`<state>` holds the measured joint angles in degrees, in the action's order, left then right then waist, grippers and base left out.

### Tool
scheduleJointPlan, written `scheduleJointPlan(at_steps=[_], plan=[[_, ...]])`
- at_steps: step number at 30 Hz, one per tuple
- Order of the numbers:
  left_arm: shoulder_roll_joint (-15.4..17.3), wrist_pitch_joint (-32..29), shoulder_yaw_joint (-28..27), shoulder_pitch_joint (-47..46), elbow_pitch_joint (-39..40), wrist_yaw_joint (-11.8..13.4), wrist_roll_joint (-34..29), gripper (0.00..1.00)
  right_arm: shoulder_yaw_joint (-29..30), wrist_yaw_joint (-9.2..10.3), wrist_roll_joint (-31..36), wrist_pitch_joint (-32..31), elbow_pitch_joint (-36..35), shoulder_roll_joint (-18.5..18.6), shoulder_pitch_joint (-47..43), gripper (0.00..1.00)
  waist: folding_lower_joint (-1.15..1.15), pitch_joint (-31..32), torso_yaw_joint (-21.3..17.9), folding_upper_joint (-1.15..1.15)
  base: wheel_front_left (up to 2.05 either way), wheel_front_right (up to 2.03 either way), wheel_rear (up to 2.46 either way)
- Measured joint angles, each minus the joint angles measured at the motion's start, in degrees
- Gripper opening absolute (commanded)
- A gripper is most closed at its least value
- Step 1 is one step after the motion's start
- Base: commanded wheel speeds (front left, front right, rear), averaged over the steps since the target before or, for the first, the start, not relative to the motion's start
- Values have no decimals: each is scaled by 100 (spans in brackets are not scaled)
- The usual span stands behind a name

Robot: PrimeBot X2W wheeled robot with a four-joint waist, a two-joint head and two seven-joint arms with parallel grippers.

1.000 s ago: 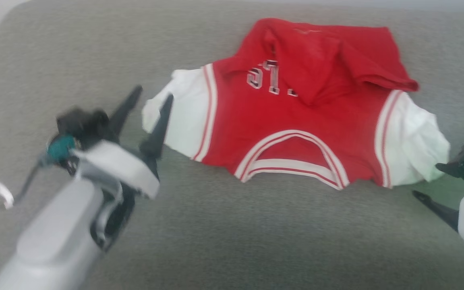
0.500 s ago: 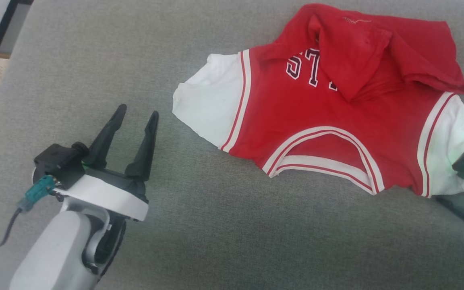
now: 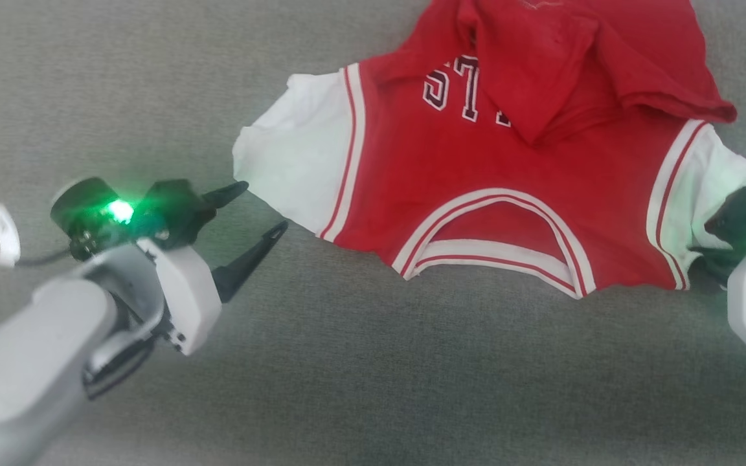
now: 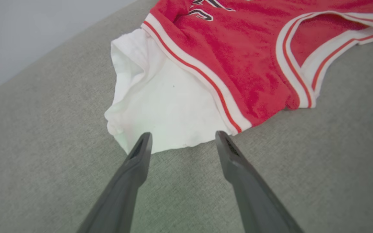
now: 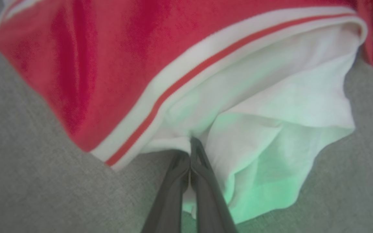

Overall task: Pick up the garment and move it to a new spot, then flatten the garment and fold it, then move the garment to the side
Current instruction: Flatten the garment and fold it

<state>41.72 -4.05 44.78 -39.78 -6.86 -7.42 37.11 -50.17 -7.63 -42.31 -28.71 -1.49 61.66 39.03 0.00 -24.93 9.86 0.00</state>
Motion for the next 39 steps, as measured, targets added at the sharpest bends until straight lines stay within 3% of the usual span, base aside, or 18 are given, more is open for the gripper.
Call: scheduleJointPlan(at_steps=[4,9,18,25,28,34,39], plan=[[649,-666,1378,-998,363,0,676,100,-137,-2,0,49,33,-55,278,0,0,-141,-101,0,0,0,0],[834,-886,2620,-2085,365,0,1131,100,-290,-20,-13,80,45,-120,580,0,0,-316,-221,0,0,0,0],[602,-1466,2816,-2416,104,2,1167,100,-527,-26,-65,165,52,-179,948,0,0,-531,-387,0,0,0,0],[632,-1991,2721,-2380,268,12,1135,99,-715,-29,-108,260,114,-243,1172,0,0,-605,-492,1,0,0,0],[573,-2137,2713,-2368,264,12,1157,0,-775,-30,-110,309,172,-275,1230,0,0,-609,-510,0,0,0,0],[454,-1536,2804,-2391,-171,-14,1589,0,-648,-21,-148,724,380,-361,1250,0,0,-499,-571,0,0,0,0],[453,-352,2844,-2391,-327,-13,2603,0,-205,10,-211,1236,338,-311,977,0,0,-282,-623,0,0,0,0]])
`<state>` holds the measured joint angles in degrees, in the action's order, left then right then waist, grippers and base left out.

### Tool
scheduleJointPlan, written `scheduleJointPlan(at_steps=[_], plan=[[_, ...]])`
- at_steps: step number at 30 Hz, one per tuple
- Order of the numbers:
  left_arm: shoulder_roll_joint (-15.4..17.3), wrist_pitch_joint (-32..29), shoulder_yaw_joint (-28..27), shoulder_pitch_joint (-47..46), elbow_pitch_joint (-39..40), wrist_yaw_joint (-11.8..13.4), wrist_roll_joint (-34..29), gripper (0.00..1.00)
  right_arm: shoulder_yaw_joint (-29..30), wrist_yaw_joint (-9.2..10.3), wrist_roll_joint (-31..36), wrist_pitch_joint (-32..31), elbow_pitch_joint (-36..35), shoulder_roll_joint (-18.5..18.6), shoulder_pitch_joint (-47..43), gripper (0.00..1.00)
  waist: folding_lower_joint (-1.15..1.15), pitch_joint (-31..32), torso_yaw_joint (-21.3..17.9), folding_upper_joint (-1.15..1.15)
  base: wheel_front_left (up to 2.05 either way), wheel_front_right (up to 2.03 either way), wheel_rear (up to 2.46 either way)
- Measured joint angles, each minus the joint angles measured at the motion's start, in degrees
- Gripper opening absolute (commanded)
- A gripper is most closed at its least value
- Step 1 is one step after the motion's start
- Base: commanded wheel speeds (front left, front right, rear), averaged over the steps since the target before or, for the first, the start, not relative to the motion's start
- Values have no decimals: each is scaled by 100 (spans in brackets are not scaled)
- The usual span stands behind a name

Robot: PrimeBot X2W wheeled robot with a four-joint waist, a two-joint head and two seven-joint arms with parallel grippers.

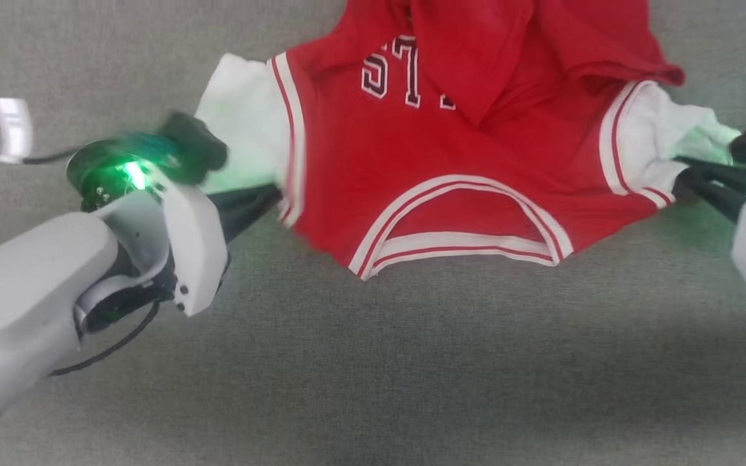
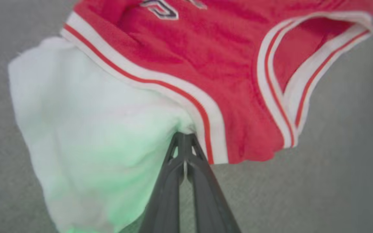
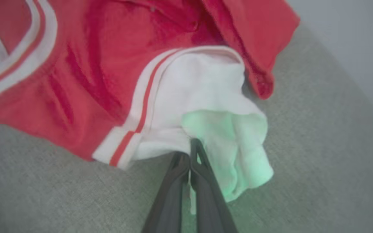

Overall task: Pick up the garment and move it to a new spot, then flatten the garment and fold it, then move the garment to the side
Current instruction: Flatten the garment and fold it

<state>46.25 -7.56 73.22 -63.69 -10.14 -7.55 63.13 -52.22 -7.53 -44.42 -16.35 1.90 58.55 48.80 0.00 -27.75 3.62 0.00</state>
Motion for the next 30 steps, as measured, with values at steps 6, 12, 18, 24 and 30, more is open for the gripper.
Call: scheduleJointPlan(at_steps=[6,12,18,24,30], plan=[[289,1293,-255,51,804,4,1282,0,1010,0,-305,447,-371,323,-717,0,0,308,-55,0,0,0,0],[568,1885,-447,42,1401,4,1909,0,2346,2,-503,573,-739,552,-1496,0,0,409,-31,0,0,0,0],[125,1933,-678,-516,616,7,2209,0,3254,2,-421,446,-591,-178,-1267,0,0,312,10,0,0,0,0],[-684,1729,-1084,-1683,-1172,7,2493,0,3734,3,113,207,422,-1346,558,0,0,95,-17,0,0,0,0],[-1540,1928,-1664,-3144,-3176,5,2535,0,4113,3,719,357,2185,-2502,2691,0,0,-115,-144,0,0,0,0]])
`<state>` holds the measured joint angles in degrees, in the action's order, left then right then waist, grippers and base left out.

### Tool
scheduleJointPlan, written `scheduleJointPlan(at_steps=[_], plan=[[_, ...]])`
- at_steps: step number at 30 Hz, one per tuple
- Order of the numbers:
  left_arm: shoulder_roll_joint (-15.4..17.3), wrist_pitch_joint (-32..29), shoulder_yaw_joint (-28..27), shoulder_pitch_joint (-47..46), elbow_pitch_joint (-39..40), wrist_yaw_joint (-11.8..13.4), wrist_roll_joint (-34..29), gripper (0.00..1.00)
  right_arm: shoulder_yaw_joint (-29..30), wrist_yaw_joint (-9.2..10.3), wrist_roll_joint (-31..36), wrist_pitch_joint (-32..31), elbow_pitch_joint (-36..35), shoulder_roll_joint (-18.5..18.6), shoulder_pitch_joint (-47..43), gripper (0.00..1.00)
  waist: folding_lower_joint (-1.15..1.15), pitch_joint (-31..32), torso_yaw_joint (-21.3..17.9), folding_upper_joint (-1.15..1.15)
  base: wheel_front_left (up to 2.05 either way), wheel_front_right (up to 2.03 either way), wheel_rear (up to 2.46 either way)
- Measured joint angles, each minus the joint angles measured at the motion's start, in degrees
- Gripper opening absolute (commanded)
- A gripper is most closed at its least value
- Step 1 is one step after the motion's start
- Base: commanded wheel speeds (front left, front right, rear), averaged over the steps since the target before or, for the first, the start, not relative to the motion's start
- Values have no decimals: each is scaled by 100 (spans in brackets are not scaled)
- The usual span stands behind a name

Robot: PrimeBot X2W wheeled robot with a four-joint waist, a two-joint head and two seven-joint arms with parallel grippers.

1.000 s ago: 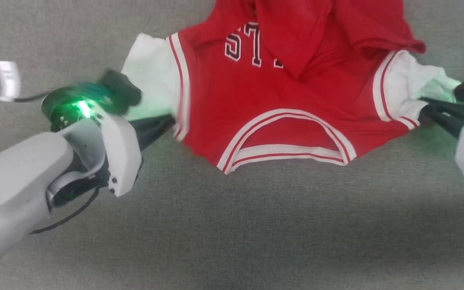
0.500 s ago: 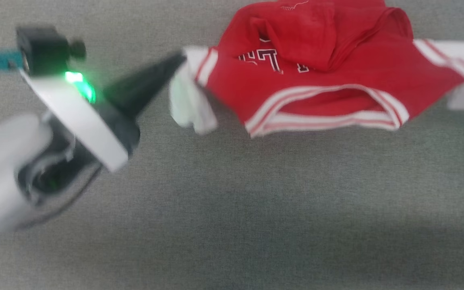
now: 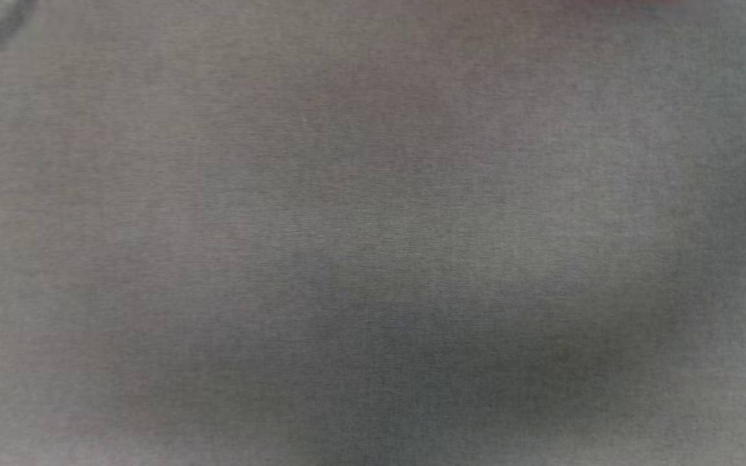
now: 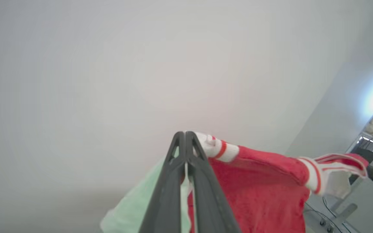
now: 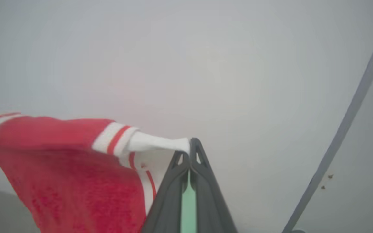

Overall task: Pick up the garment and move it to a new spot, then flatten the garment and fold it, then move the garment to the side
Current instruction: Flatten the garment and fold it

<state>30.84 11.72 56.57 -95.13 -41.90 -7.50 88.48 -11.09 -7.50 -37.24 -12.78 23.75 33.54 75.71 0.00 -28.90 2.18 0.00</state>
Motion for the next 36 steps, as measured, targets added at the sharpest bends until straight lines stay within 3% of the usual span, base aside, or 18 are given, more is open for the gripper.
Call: scheduleJointPlan(at_steps=[8,12,15,20,26,30,36], plan=[[-583,297,-659,-1247,-914,-7,-65,0,485,-4,1009,966,1954,-686,1920,0,0,-35,-193,0,0,0,0],[-704,307,-642,-1177,-783,-7,-130,0,379,-3,1158,1151,2490,-713,2175,0,0,-41,-167,0,0,0,0],[-648,177,-616,-783,-523,-5,37,0,38,-3,1025,1173,2506,-686,1989,0,0,-59,-105,0,0,0,0],[-237,-671,-409,470,397,0,435,0,-731,-2,454,1034,1946,-315,760,0,0,-30,-44,0,0,0,0],[728,-1426,-116,2493,2175,1,808,0,-1237,0,-402,514,719,378,-1243,0,0,127,-70,0,0,0,0],[1195,-1514,2,3432,2928,1,837,0,-1215,0,-793,185,85,681,-2348,0,0,246,-61,0,0,0,0],[1722,-1166,142,4880,3834,1,678,0,-521,1,-1172,-212,-1005,942,-4548,0,0,483,1,0,0,0,0]])
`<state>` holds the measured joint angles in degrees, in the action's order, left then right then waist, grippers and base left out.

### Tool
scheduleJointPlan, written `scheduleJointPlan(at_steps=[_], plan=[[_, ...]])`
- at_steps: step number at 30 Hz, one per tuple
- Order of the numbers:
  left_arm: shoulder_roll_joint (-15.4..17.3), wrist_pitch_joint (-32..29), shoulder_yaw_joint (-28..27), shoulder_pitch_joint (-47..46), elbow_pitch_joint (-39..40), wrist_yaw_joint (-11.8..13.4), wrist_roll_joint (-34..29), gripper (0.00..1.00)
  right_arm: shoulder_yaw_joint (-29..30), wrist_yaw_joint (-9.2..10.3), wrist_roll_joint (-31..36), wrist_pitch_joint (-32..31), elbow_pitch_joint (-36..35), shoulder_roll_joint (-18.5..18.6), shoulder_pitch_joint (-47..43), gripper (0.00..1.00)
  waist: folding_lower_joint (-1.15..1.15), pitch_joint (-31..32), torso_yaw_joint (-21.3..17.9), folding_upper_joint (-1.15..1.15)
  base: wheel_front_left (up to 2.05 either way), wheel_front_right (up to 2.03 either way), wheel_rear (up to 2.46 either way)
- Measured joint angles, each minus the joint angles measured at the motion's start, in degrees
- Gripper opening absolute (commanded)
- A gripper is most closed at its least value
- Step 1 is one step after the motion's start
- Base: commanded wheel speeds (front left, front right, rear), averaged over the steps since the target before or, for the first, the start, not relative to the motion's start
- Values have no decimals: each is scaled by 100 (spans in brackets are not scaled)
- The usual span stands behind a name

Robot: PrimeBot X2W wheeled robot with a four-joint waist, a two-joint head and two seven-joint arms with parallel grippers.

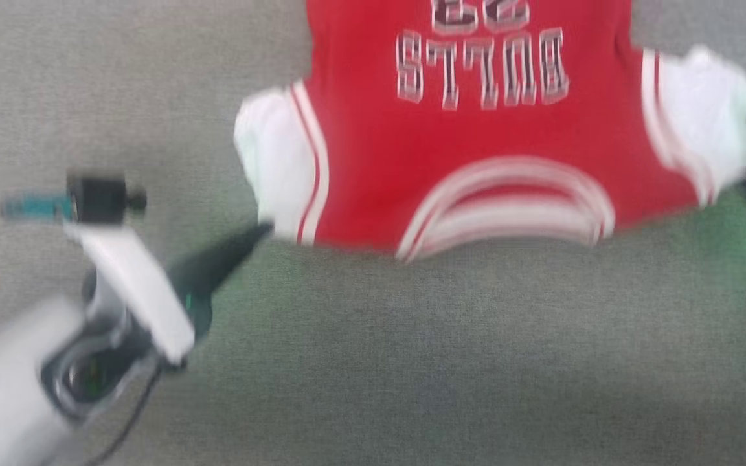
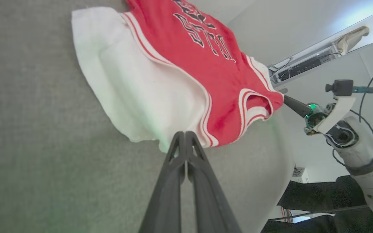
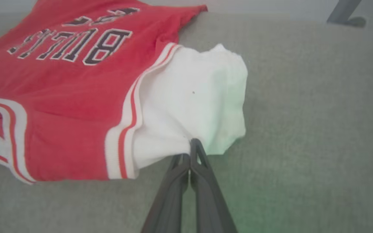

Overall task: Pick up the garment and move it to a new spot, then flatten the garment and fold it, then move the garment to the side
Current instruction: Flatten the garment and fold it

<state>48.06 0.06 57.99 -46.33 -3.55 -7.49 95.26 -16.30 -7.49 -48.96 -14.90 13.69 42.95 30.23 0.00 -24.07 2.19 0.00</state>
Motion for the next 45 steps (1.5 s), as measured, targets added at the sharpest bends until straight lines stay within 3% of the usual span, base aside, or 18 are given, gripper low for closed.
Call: scheduleJointPlan(at_steps=[10,16,22,26,32,41,42,43,44,45], plan=[[658,683,200,1378,771,0,-420,0,1225,0,112,-1227,-1963,-428,-2852,0,0,273,26,0,0,0,0],[1254,1025,310,2035,1388,0,-515,0,1785,0,359,-2048,-3203,-975,-4118,0,0,299,-11,0,0,0,0],[1634,1202,302,2322,1828,0,-514,0,2307,0,517,-2406,-3852,-1359,-4667,0,0,263,9,0,0,0,0],[1468,1247,268,2301,1629,0,-586,0,2259,0,673,-2494,-3822,-1404,-4451,0,0,264,21,0,0,0,0],[790,1266,314,2113,832,0,-737,0,1539,1,909,-2543,-2997,-1263,-3799,0,0,273,17,0,0,0,0],[216,1278,565,2015,-90,-4,-976,0,770,-15,1287,-1993,-2162,-983,-3270,0,0,195,-39,0,0,0,0],[191,1319,571,2015,-137,-9,-991,0,714,-15,1328,-1913,-2147,-947,-3245,11,0,188,-53,0,0,0,0],[178,1325,571,2020,-168,-9,-994,0,632,-14,1355,-1878,-2171,-900,-3229,33,0,183,-68,0,0,0,0],[174,1361,567,2028,-183,-9,-994,0,600,-13,1321,-1852,-2223,-873,-3228,76,0,177,-89,0,0,0,0],[169,1376,554,2041,-194,-9,-993,0,595,-7,1267,-1838,-2284,-865,-3231,99,0,173,-111,0,0,0,0]])
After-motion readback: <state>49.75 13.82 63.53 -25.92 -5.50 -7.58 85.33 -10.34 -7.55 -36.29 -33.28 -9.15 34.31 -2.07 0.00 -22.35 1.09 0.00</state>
